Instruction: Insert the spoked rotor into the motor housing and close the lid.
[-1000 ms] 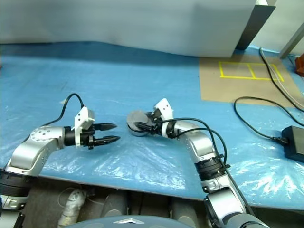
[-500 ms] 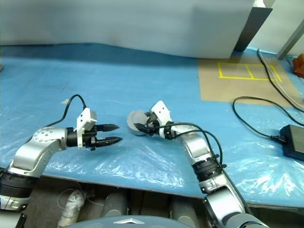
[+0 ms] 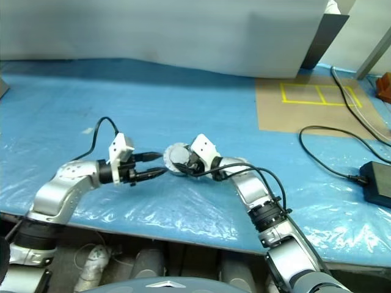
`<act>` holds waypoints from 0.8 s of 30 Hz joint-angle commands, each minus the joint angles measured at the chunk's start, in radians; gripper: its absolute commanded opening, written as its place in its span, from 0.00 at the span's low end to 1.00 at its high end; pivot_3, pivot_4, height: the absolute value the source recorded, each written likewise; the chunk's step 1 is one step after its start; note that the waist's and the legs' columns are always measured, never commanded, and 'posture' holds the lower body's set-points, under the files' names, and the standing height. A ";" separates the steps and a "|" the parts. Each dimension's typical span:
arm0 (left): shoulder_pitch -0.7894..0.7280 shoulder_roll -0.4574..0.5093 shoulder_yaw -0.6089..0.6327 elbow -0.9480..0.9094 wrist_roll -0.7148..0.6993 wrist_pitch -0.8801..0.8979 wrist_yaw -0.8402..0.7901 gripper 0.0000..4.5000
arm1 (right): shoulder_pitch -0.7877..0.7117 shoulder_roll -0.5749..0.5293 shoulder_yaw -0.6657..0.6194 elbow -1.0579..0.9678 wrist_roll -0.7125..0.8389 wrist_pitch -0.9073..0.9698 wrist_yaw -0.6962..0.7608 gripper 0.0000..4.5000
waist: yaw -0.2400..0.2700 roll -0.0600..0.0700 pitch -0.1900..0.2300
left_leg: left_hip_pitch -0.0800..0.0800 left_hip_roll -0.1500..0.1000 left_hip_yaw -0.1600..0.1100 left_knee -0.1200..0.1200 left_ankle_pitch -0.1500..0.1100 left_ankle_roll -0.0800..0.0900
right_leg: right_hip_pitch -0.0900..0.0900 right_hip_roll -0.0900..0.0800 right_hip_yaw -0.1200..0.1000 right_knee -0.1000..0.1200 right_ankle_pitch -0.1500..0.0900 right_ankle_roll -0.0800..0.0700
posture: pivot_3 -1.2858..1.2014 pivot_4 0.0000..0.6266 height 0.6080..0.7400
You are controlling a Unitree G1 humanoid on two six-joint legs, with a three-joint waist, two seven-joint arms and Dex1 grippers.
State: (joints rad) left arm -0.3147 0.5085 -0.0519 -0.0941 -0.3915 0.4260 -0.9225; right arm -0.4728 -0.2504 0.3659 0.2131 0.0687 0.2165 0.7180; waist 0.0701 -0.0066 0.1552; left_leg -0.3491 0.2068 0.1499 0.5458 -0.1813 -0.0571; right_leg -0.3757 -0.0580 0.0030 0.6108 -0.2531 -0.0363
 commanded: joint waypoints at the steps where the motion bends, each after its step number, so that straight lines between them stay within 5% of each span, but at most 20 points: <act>1: -0.041 -0.055 -0.025 0.038 0.067 -0.062 0.085 0.66 | 0.047 -0.032 0.029 0.105 -0.066 0.040 -0.003 0.70 | -0.002 0.000 -0.001 | 0.001 0.000 0.000 0.000 0.000 0.000 | 0.001 0.000 0.000 0.000 0.000 0.000 | 0.52 0.24 1.00; 6: -0.052 -0.086 -0.040 0.082 0.091 -0.077 0.097 0.66 | 0.038 -0.021 0.004 0.087 -0.043 0.067 -0.010 0.70 | -0.002 0.002 -0.003 | -0.001 0.000 0.000 -0.001 0.000 0.000 | -0.001 0.001 0.000 -0.002 0.000 0.000 | 0.52 0.24 1.00; 9: -0.050 -0.065 -0.022 0.097 0.050 -0.052 0.043 0.53 | 0.042 -0.022 0.001 0.081 -0.043 0.071 -0.016 0.70 | -0.002 0.002 -0.003 | -0.001 0.000 0.000 -0.001 0.000 0.000 | -0.002 0.001 0.000 -0.003 0.000 0.000 | 0.52 0.24 1.00; 16: -0.046 -0.042 0.005 0.117 0.028 -0.053 0.010 0.01 | 0.054 -0.021 -0.006 0.084 -0.045 0.072 -0.023 0.70 | 0.000 0.002 -0.003 | -0.001 0.000 0.000 -0.002 0.000 0.001 | -0.001 0.000 0.000 -0.003 0.000 0.000 | 0.52 0.24 1.00; 24: -0.057 -0.060 -0.057 0.221 0.164 -0.149 0.079 0.01 | 0.051 -0.012 -0.008 0.086 -0.046 0.074 -0.027 0.70 | -0.001 0.002 -0.003 | -0.001 0.000 0.000 -0.004 0.000 0.001 | -0.002 0.000 0.000 -0.004 0.000 0.001 | 0.52 0.24 1.00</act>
State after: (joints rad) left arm -0.3582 0.4509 -0.0891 0.1063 -0.2698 0.3119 -0.8661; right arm -0.4643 -0.2418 0.3473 0.2127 0.0737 0.2201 0.7213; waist 0.0694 -0.0042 0.1522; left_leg -0.3502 0.2068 0.1498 0.5416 -0.1816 -0.0562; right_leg -0.3777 -0.0581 0.0031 0.6069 -0.2534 -0.0357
